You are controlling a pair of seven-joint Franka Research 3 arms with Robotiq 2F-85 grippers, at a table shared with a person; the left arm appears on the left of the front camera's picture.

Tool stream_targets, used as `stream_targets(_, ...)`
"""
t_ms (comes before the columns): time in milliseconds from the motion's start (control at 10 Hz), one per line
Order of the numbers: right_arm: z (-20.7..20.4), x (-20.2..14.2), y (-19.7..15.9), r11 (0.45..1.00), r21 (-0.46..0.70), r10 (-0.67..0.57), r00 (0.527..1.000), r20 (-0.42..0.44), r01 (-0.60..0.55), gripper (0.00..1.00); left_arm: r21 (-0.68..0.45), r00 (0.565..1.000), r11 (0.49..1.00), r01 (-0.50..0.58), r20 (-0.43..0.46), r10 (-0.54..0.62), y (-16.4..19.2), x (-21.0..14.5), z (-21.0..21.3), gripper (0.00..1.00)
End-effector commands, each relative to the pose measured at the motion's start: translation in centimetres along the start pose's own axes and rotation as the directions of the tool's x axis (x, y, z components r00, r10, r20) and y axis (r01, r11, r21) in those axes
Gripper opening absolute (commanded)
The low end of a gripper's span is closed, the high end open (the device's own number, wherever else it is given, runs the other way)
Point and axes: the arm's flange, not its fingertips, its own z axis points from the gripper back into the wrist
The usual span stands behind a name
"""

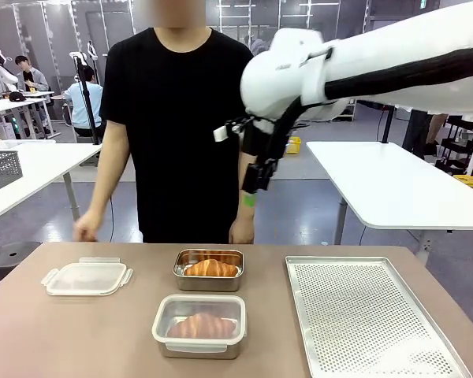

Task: Place the bread into the airtight container.
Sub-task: Pick up a Butter Roll and place it into an empty Airtight Container.

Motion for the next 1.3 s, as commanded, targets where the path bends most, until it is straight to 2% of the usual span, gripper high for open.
stream_targets(0,3.0,-6.5,1.7,0.996,-0.034,-0.085,0.996,0.025,0.086,1.0,0.004,1.0,1.0,0.005,0.013,-0.005,-0.5,-0.3,1.0,1.0)
stream_targets(100,6.3,-9.7,2.5,0.99,-0.051,-0.129,0.989,0.068,0.132,1.0,0.004,1.0,1.0,0.005,0.013,-0.005,-0.5,-0.3,1.0,1.0)
stream_targets(200,10.4,-13.0,4.0,0.97,-0.122,-0.197,0.974,0.109,0.21,1.0,0.004,1.0,1.0,0.005,0.013,-0.005,-0.5,-0.3,1.0,1.0)
stream_targets(400,17.4,-17.7,7.5,0.943,-0.176,-0.239,0.942,0.236,0.283,1.0,0.004,1.0,1.0,0.005,0.013,-0.005,-0.5,-0.3,1.0,1.0)
stream_targets(500,20.7,-19.5,9.5,0.942,-0.177,-0.233,0.937,0.261,0.284,1.0,0.004,1.0,1.0,0.005,0.013,-0.005,-0.5,-0.3,1.0,1.0)
stream_targets(700,27.6,-21.2,13.4,0.905,-0.23,-0.291,0.915,0.28,0.358,1.0,0.004,1.0,1.0,0.005,0.013,-0.005,-0.5,-0.3,1.0,1.0)
stream_targets(900,33.7,-21.7,16.5,0.894,-0.214,-0.332,0.904,0.27,0.393,1.0,0.004,1.0,1.0,0.005,0.013,-0.005,-0.5,-0.3,1.0,1.0)
stream_targets(1000,36.0,-21.9,17.7,0.891,-0.188,-0.367,0.899,0.241,0.414,1.0,0.004,1.0,1.0,0.005,0.013,-0.005,-0.5,-0.3,1.0,1.0)
stream_targets(1200,39.3,-22.2,19.6,0.846,-0.203,-0.438,0.86,0.263,0.493,1.0,0.004,1.0,1.0,0.005,0.013,-0.005,-0.5,-0.3,1.0,1.0)
